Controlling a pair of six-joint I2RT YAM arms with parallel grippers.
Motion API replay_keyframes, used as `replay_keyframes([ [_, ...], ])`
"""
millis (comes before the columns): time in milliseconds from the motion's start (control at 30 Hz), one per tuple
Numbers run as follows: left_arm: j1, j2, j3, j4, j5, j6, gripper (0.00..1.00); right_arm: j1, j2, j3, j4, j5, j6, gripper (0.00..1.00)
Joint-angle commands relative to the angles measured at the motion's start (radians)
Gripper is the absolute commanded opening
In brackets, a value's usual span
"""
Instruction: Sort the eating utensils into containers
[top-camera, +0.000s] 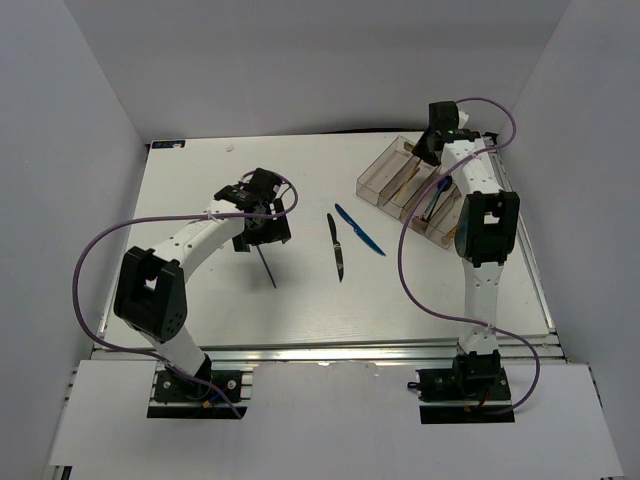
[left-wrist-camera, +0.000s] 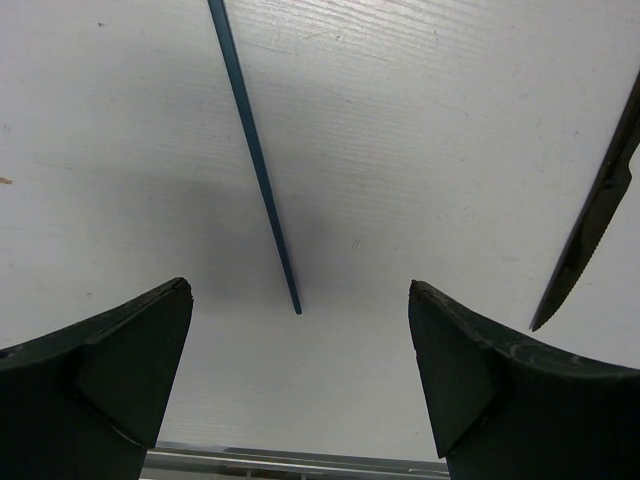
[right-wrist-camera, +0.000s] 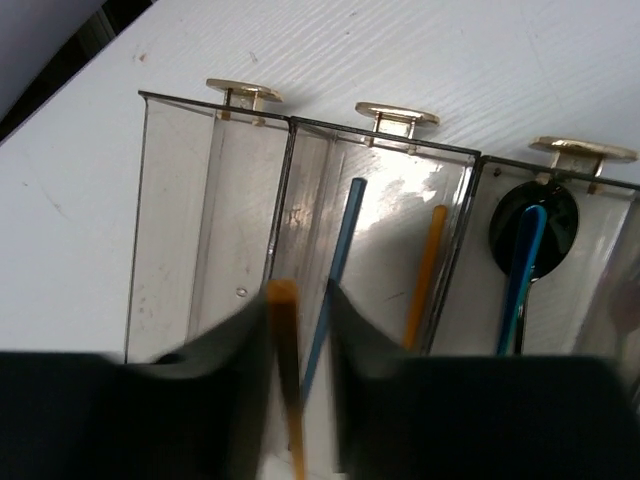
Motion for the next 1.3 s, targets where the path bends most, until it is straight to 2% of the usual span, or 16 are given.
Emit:
replay_keyframes([
  [0,0.0,-0.01,0.007,0.017,0.012,0.005,0.98,-0.003,-0.003,0.018,0.033,0.015,-0.009,0.41],
  [67,0.0,-0.007,0.013,0.016,0.009,0.005,0.98,-0.003,-0.035,-0.027,0.053,0.018,-0.001,0.59],
  [133,0.0,-0.001,0.024,0.017,0.009,0.008,0.98,-0.002,-0.046,-0.024,0.061,0.024,-0.001,0.86],
  [167,0.0,0.002,0.024,0.017,0.012,0.008,0.98,-0.002,-0.046,-0.012,0.056,0.027,0.0,0.89],
  [300,0.0,0.009,0.016,0.03,0.021,0.006,0.98,-0.003,-0.069,0.045,0.019,0.064,-0.004,0.89],
  [467,0.0,0.024,-0.015,0.04,0.008,-0.032,0.98,0.005,-0.203,0.027,-0.024,0.074,-0.01,0.89],
  [567,0.0,0.064,-0.006,0.039,-0.003,-0.052,0.98,0.04,-0.309,-0.024,-0.086,0.08,-0.043,0.89],
  [633,0.0,0.104,0.004,0.034,-0.012,-0.058,0.97,0.061,-0.413,-0.147,-0.085,0.046,-0.076,0.89],
  [833,0.033,0.176,0.025,0.048,-0.06,-0.092,0.86,0.078,-0.662,-0.59,0.001,-0.27,-0.04,0.89],
  [933,0.073,0.2,0.011,0.093,-0.042,-0.086,0.75,0.101,-0.74,-0.714,0.015,-0.284,-0.047,0.89],
  [1000,0.09,0.226,0.017,0.109,-0.031,-0.075,0.68,0.109,-0.768,-0.743,0.003,-0.284,-0.064,0.89],
  [1133,0.127,0.282,0.005,0.139,-0.011,-0.072,0.45,0.123,-0.822,-0.759,-0.016,-0.295,-0.078,0.89],
  [1267,0.138,0.303,-0.022,0.168,-0.009,-0.067,0.41,0.133,-0.846,-0.729,-0.039,-0.305,-0.084,0.89],
])
